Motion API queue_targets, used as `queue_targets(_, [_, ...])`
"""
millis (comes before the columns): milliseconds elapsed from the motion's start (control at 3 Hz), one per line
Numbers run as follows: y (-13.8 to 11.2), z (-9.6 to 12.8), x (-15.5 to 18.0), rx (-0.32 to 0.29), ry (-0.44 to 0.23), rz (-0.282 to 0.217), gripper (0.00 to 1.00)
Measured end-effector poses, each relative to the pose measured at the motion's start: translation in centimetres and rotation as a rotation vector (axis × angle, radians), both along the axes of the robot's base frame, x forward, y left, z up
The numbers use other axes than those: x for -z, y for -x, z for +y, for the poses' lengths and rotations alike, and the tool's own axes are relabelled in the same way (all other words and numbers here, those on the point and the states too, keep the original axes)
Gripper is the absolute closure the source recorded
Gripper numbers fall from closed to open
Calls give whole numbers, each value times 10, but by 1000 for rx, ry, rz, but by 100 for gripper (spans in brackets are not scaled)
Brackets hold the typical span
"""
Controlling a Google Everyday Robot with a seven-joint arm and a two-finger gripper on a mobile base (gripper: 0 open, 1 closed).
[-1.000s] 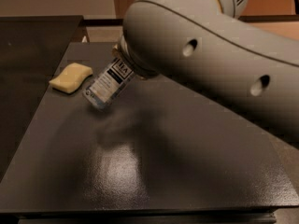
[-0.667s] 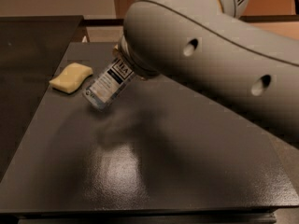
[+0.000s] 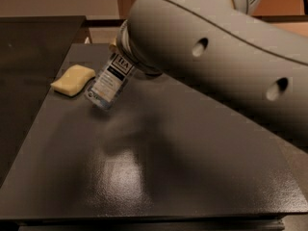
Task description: Place blue plastic bottle upright
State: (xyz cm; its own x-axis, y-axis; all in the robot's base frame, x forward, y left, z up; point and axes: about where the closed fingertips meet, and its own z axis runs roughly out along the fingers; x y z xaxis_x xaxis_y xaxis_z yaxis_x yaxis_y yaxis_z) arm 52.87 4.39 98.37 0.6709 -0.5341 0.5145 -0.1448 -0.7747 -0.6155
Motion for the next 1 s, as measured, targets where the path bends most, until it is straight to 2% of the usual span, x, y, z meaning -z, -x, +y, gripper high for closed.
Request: queue_targets(1000, [-13, 25, -26, -300, 118, -257, 100])
